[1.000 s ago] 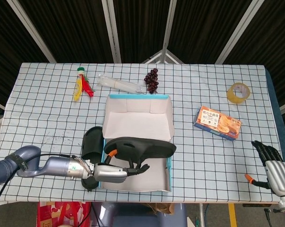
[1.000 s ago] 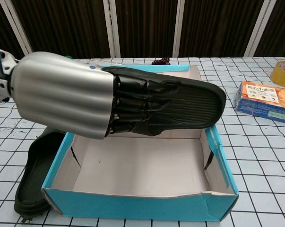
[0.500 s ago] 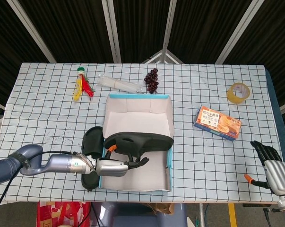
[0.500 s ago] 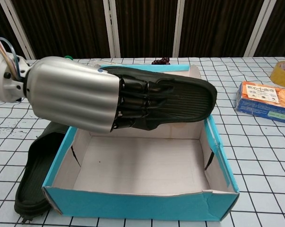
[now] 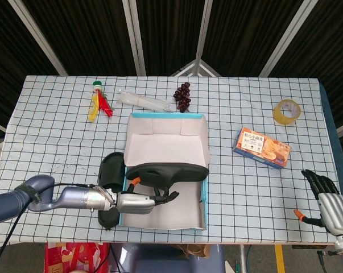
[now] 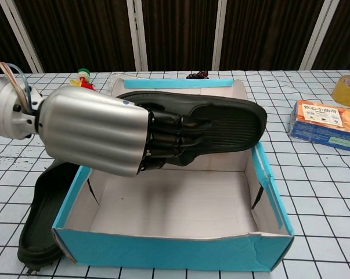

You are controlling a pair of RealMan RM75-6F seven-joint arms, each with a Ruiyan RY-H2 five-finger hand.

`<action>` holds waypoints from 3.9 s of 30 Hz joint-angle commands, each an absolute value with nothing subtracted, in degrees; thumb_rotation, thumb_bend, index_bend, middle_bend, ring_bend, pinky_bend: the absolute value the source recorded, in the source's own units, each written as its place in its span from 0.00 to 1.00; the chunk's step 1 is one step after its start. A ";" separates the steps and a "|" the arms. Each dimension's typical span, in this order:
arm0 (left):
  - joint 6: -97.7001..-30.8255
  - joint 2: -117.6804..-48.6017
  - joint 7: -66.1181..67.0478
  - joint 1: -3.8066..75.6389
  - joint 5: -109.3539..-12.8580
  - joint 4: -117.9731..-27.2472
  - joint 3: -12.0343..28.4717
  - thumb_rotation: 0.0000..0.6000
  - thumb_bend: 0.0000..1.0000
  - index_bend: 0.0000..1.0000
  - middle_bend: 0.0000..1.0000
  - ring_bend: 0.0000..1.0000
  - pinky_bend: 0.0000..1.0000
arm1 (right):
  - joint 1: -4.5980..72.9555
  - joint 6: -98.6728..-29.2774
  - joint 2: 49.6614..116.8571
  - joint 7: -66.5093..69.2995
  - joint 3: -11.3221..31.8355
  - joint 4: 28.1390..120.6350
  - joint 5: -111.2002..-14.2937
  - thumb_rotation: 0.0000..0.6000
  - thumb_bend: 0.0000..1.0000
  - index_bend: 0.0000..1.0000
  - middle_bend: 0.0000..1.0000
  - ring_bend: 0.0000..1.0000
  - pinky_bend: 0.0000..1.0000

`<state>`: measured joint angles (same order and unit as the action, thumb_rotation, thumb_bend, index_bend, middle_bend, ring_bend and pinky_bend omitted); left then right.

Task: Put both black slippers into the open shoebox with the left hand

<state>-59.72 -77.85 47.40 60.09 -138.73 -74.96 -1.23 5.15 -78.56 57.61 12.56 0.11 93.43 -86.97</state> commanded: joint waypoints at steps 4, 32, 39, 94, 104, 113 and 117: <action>-59.94 -77.84 47.03 60.61 -138.85 -74.89 -2.19 1.00 0.45 0.48 0.60 0.14 0.08 | 5.21 -78.40 57.61 12.44 0.08 93.48 -86.98 1.00 0.22 0.01 0.07 0.09 0.07; -65.21 -79.31 41.64 57.56 -134.84 -72.60 -6.49 1.00 0.46 0.48 0.60 0.14 0.08 | 5.21 -78.36 57.60 12.33 0.09 93.54 -86.88 1.00 0.22 0.01 0.07 0.10 0.07; -66.42 -79.76 40.43 57.15 -134.82 -72.19 -7.27 1.00 0.46 0.48 0.60 0.14 0.08 | 5.22 -78.32 57.63 12.21 0.08 93.53 -86.87 1.00 0.22 0.01 0.07 0.10 0.07; -56.96 -82.44 37.61 60.88 -128.51 -70.95 -7.35 1.00 0.46 0.45 0.59 0.14 0.08 | 5.04 -78.06 57.63 11.22 0.45 94.05 -85.59 1.00 0.22 0.01 0.07 0.10 0.07; -58.28 -85.50 35.66 63.35 -128.90 -68.06 -6.54 1.00 0.46 0.45 0.59 0.14 0.08 | 4.90 -77.98 57.58 11.08 0.56 94.25 -85.08 1.00 0.22 0.01 0.07 0.10 0.07; -59.34 -86.25 35.81 63.19 -129.41 -68.31 -8.01 1.00 0.46 0.45 0.59 0.14 0.08 | 4.82 -78.02 57.53 11.16 0.67 94.33 -84.90 1.00 0.22 0.01 0.07 0.09 0.07; -58.60 -86.13 36.70 62.68 -128.03 -68.20 -7.62 1.00 0.46 0.45 0.59 0.14 0.08 | 4.76 -78.10 57.54 10.99 0.69 94.43 -84.88 1.00 0.22 0.01 0.07 0.10 0.07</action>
<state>-58.93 -86.21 36.40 62.88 -128.50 -68.21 -7.80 4.76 -78.09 57.54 11.00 0.69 94.42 -84.87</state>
